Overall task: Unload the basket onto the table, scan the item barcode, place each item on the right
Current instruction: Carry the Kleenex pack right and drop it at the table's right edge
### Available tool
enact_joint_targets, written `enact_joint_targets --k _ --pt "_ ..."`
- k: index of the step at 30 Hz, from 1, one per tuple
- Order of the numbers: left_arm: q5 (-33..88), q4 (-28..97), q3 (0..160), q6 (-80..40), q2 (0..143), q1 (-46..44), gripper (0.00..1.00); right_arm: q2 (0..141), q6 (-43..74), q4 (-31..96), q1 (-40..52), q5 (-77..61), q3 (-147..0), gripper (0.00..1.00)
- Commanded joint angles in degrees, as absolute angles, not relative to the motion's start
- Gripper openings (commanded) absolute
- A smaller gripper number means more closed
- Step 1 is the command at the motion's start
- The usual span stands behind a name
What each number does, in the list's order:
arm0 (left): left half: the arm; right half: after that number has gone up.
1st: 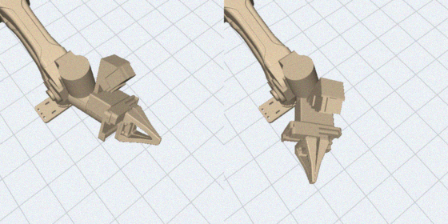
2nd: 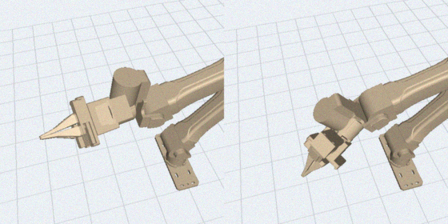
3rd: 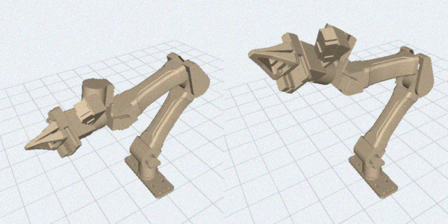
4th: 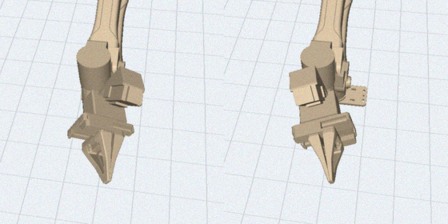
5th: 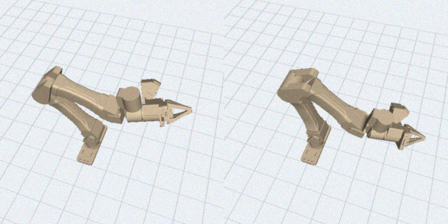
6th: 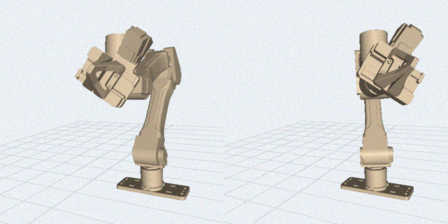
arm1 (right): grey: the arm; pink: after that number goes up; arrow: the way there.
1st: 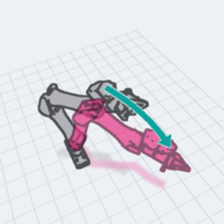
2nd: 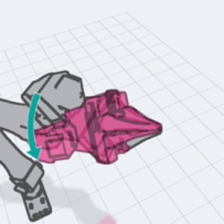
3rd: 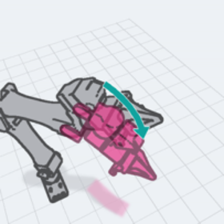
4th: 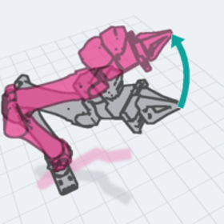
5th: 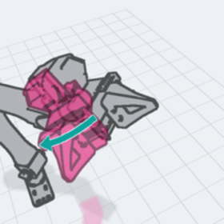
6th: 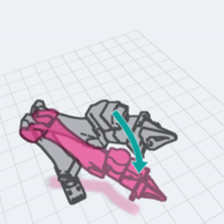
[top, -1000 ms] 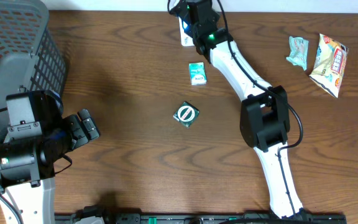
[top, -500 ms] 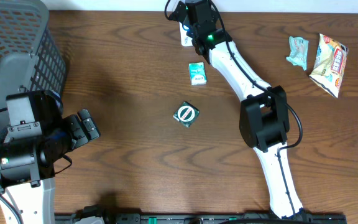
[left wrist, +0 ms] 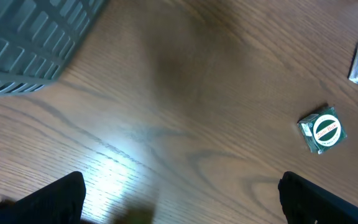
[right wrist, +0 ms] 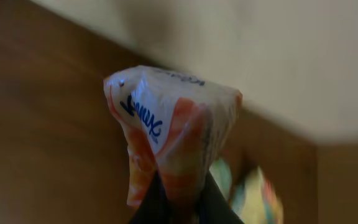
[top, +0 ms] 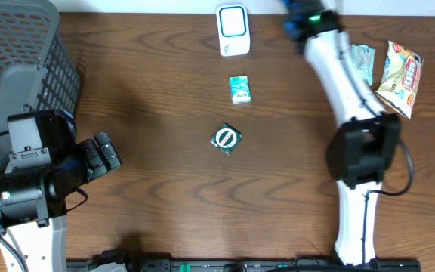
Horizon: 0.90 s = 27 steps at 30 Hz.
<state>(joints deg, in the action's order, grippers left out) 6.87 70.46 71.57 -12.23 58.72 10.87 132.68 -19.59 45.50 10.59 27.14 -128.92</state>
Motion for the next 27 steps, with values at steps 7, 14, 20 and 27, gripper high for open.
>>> enact_joint_targets --k 7,14,20,27 --pt "5.9 70.5 71.4 -12.8 58.7 11.2 0.97 132.9 -7.3 56.9 -1.6 24.6 -125.8 0.01" --pt "5.9 70.5 71.4 -12.8 58.7 11.2 0.98 132.9 -1.2 58.9 -8.6 24.3 -121.5 0.42" --pt "5.9 70.5 71.4 -12.8 58.7 11.2 0.98 132.9 -0.7 59.7 -10.6 15.9 -120.5 0.99" --pt "5.9 70.5 71.4 -12.8 58.7 11.2 0.98 131.3 -0.9 60.2 -8.3 13.3 -120.7 0.99"
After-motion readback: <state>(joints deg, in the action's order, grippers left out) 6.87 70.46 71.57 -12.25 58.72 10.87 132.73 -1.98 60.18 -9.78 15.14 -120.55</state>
